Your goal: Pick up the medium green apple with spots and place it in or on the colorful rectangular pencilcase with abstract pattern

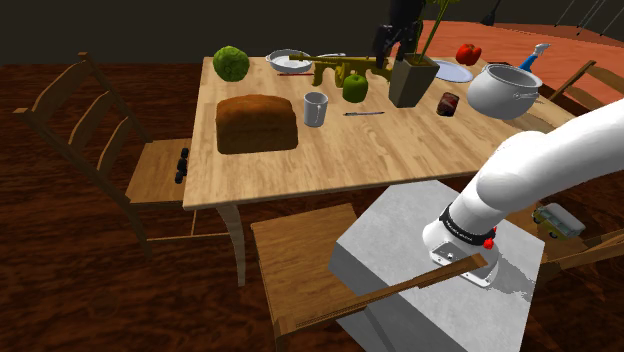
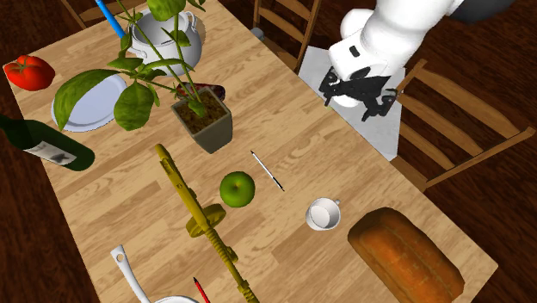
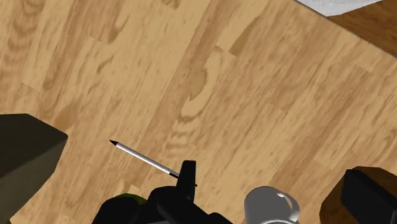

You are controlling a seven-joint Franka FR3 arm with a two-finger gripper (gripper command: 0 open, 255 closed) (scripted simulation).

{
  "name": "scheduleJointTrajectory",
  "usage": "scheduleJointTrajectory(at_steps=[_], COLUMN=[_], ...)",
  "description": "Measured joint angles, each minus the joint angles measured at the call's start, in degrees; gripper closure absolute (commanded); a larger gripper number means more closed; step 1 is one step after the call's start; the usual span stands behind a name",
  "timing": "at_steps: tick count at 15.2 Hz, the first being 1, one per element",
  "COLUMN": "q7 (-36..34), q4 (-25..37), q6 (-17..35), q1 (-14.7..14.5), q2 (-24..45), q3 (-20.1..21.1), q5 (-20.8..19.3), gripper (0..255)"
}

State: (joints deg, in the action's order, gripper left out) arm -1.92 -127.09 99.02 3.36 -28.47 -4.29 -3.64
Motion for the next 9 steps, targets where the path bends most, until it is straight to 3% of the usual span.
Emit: scheduleJointTrajectory(at_steps=[9], q7=[-8.39], q4=[14.0], q6=[3.93], q1=[3.55], q2=[20.27], q3=[-3.48], q5=[3.79], gripper=[0])
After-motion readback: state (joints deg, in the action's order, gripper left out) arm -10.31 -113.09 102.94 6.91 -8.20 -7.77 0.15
